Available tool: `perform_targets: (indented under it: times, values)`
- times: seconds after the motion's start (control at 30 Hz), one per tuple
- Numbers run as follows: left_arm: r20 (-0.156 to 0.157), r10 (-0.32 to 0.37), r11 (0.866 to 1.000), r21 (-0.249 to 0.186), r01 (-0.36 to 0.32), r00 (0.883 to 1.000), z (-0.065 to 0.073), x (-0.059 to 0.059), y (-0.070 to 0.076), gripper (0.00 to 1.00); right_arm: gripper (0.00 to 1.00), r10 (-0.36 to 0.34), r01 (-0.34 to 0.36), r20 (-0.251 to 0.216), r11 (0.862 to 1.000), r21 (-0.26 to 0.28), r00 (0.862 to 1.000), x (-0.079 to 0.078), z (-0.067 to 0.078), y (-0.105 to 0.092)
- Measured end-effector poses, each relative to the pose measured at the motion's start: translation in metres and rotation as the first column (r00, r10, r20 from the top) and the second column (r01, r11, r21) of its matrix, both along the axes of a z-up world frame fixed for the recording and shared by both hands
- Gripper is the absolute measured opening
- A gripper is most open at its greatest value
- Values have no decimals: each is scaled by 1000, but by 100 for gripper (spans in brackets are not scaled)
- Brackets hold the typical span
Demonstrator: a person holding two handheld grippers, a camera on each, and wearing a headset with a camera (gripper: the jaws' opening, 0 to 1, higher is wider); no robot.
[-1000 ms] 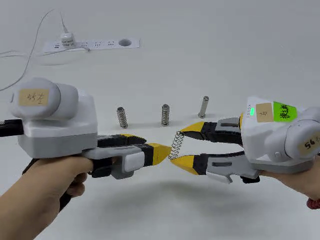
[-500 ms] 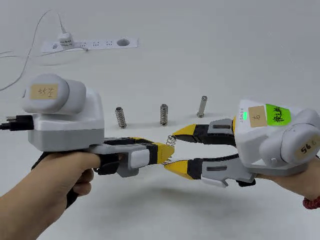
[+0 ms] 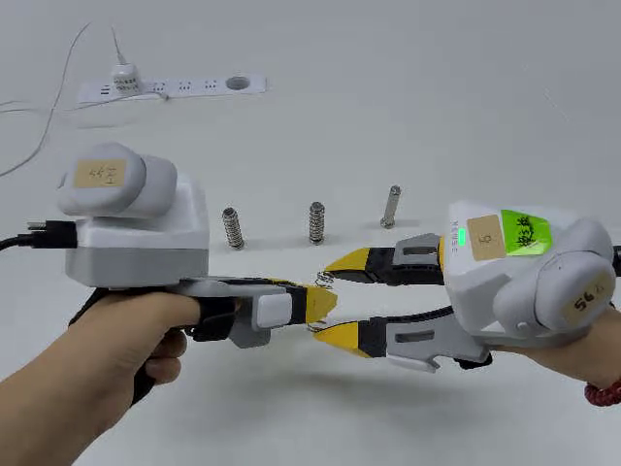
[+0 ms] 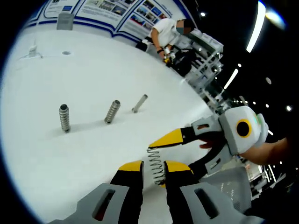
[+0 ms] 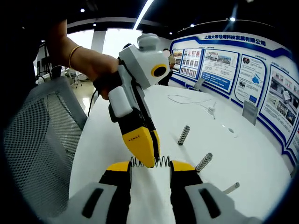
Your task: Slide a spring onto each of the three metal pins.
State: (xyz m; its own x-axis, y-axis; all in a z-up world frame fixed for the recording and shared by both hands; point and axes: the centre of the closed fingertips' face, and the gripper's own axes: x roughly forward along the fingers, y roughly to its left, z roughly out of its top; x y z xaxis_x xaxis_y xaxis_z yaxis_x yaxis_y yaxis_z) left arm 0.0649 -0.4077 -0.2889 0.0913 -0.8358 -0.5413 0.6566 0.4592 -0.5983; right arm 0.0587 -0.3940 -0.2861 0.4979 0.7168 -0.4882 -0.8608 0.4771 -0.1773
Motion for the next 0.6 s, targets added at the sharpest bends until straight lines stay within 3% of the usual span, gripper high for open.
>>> perform_targets:
  times: [0.6]
  values:
    - [-85,-32,999,21,33,996,-6,-10,-1,12,33,53,-52,7,998,-40,999,-6,-4,4]
